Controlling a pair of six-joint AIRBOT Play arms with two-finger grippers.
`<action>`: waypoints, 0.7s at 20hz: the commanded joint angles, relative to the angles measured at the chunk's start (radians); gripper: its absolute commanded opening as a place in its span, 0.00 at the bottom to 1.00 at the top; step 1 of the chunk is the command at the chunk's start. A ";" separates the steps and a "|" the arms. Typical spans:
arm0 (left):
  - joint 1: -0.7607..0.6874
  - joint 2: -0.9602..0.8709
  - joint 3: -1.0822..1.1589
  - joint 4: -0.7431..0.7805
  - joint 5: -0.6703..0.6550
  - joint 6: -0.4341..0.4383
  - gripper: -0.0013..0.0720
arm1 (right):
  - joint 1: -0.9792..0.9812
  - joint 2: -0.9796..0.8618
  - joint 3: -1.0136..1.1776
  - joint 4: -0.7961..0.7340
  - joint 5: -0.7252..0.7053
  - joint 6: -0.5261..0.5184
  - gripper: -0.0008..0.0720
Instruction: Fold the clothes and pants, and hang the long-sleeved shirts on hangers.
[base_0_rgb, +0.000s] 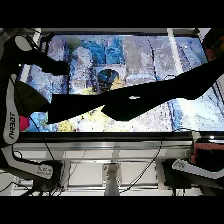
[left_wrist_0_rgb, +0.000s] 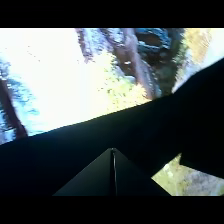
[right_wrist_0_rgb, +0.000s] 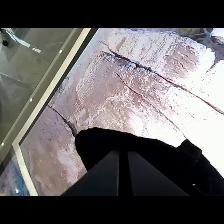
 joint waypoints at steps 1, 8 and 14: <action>0.047 0.010 0.000 0.020 0.010 -0.018 0.03 | -0.005 -0.002 0.001 0.134 0.024 -0.010 0.03; -0.005 0.010 0.000 -0.003 -0.007 -0.011 0.03 | 0.159 -0.007 0.030 0.466 -0.201 -0.435 0.03; -0.060 0.010 -0.067 -0.205 -0.071 0.165 0.03 | 0.118 -0.056 0.030 0.149 -0.152 -0.200 0.03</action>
